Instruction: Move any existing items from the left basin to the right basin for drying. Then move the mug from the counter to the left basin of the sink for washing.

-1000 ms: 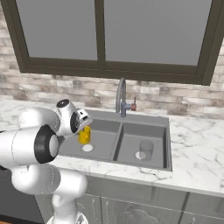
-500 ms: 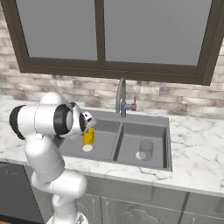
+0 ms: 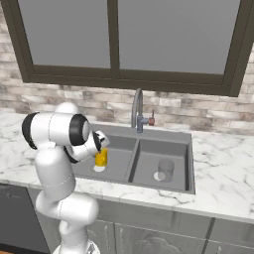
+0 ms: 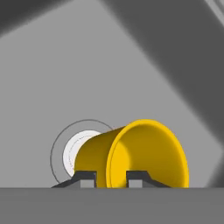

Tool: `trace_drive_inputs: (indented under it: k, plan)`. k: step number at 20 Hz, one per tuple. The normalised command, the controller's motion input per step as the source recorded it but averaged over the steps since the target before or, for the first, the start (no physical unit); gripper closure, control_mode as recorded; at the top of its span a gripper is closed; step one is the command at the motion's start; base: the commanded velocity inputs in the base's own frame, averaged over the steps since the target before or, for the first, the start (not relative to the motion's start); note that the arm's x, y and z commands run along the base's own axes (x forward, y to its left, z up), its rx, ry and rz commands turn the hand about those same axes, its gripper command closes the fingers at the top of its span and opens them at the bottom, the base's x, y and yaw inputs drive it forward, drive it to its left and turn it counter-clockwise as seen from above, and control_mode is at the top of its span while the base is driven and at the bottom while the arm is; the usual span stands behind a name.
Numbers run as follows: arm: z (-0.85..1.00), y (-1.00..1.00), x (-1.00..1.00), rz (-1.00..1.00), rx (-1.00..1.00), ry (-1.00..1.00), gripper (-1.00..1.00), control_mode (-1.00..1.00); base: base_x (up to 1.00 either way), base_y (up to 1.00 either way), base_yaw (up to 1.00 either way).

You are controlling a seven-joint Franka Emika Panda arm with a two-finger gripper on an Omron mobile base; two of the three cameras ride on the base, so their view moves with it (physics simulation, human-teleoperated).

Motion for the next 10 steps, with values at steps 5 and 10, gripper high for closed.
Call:
trace_drive_inputs:
  k: [5,10]
  plan:
    - [0.13,0.02,0.07,0.0,0.0,0.0,-1.0,-1.0,0.0,0.0,0.0]
    - [0.24,0.01,0.07,0.0,0.0,0.0,-1.0,-1.0,0.0,0.0,0.0]
